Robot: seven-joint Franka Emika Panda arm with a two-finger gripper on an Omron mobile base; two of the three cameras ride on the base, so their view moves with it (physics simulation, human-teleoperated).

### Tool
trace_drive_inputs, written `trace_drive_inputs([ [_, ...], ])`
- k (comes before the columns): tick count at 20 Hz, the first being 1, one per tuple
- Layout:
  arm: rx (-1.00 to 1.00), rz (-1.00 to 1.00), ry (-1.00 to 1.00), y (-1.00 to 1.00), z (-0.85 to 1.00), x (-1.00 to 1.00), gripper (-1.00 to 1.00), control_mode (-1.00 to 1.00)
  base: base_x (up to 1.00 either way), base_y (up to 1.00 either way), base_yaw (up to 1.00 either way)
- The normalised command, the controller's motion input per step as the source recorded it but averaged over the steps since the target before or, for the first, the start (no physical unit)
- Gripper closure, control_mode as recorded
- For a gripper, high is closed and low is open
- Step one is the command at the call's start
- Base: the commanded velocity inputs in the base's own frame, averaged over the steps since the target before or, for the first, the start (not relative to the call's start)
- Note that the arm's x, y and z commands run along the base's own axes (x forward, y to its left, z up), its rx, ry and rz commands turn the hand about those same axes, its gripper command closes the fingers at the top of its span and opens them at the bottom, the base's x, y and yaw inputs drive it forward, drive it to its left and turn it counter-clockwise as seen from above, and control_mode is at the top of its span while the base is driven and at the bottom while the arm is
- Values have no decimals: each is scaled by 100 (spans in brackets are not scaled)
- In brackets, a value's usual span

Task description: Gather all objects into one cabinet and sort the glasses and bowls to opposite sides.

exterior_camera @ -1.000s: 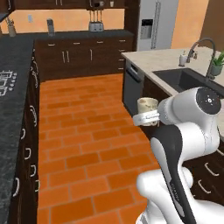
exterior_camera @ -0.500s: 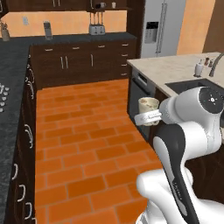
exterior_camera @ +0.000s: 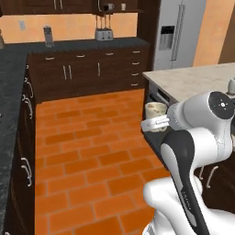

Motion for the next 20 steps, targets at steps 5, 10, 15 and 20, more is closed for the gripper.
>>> trace_drive_inputs([
  [5, 0, 0, 0, 0, 0, 0, 100, 100, 100, 0, -5],
  [10, 0, 0, 0, 0, 0, 0, 100, 100, 100, 0, -7],
  [15, 0, 0, 0, 0, 0, 0, 100, 100, 100, 0, -6],
  [20, 0, 0, 0, 0, 0, 0, 100, 100, 100, 11, -1],
])
